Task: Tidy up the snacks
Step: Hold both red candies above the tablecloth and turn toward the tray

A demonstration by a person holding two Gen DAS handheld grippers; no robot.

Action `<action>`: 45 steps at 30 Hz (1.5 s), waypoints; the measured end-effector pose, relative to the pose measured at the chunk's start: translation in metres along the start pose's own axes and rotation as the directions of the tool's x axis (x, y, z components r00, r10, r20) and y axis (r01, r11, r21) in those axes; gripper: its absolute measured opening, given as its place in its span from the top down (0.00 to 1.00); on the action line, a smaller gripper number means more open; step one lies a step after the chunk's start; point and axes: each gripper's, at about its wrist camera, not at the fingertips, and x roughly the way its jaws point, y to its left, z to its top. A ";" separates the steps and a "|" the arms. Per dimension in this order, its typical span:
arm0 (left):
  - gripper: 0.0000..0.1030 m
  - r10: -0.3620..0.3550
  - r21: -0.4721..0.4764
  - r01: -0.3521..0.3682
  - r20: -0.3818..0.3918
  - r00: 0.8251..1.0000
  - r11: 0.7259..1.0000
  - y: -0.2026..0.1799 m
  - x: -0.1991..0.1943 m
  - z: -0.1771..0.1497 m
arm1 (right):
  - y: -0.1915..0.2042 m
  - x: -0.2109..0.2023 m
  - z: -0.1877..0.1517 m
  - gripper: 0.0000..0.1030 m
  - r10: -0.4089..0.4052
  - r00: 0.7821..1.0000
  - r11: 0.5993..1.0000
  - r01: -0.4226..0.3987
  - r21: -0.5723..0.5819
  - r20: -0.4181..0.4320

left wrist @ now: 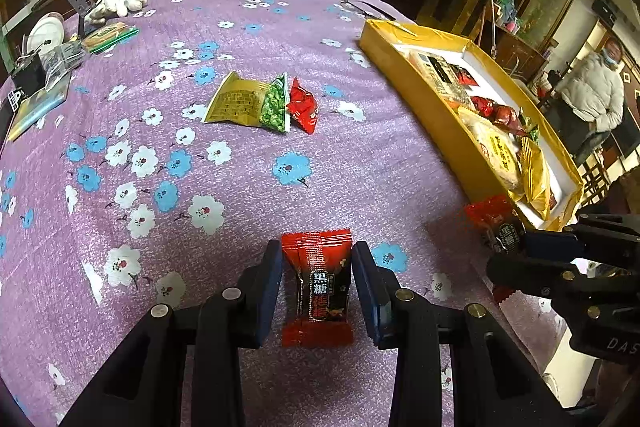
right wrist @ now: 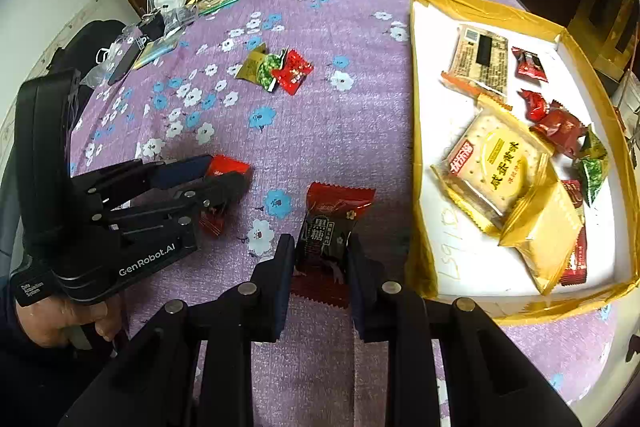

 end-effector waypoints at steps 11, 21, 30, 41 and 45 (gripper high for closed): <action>0.65 -0.021 -0.011 0.021 0.007 1.000 1.000 -0.002 -0.001 -0.001 | -0.001 -0.008 -0.004 0.76 -0.015 1.000 1.000 0.015 0.012 0.015; 0.65 -0.017 -0.016 0.018 0.036 0.999 1.000 -0.019 -0.005 0.012 | -0.019 -0.020 0.004 0.76 -0.004 0.999 1.000 0.004 0.006 0.040; 0.65 -0.003 -0.027 0.005 0.062 0.998 1.000 -0.030 -0.010 0.014 | -0.044 -0.025 0.001 0.76 0.018 0.999 0.998 -0.020 0.062 0.042; 0.65 0.052 0.028 -0.055 0.083 0.995 0.998 -0.049 -0.014 0.018 | -0.058 -0.030 -0.002 0.76 0.041 0.997 0.995 -0.046 0.084 0.058; 0.65 0.074 0.039 -0.078 0.084 0.994 0.996 -0.051 -0.014 0.017 | -0.060 -0.032 -0.002 0.76 0.043 0.997 0.995 -0.048 0.086 0.062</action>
